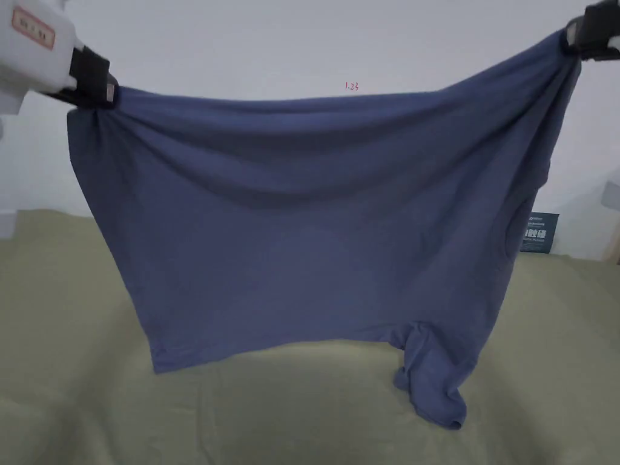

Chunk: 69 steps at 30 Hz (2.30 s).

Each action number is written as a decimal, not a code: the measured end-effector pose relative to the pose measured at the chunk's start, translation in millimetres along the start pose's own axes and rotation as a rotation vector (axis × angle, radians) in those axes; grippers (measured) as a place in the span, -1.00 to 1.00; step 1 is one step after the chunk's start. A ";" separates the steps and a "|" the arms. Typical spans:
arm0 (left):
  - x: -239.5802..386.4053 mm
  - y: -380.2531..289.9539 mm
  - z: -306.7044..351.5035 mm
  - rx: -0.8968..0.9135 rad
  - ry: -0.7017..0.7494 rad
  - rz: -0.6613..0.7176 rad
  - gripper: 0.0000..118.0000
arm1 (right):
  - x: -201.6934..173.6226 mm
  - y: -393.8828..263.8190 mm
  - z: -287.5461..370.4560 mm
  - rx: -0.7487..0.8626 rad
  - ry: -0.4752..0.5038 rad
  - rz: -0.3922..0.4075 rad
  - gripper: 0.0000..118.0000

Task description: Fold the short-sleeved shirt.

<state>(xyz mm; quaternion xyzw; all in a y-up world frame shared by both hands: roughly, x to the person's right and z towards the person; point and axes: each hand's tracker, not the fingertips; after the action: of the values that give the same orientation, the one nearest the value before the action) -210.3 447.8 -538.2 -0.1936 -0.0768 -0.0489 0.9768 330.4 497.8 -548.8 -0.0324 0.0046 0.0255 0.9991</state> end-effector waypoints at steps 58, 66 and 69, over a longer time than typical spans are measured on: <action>51.4 -426.0 182.8 -0.408 -0.047 0.313 0.66 | -15.8 -376.0 345.8 -0.671 0.044 -0.135 -1.00; 62.2 -461.7 148.3 -0.497 -0.066 0.331 0.09 | -6.6 -388.6 343.9 -0.706 0.036 -0.165 -1.00; 63.3 -467.3 128.9 -0.517 0.010 0.284 -0.92 | -3.8 -396.1 339.3 -0.725 0.027 -0.183 -0.84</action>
<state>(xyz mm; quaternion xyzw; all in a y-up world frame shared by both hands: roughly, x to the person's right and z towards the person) -223.6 63.2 -236.6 -0.4446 -0.0289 0.0692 0.8926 349.4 124.9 -184.6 -0.3848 0.0053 -0.0643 0.9208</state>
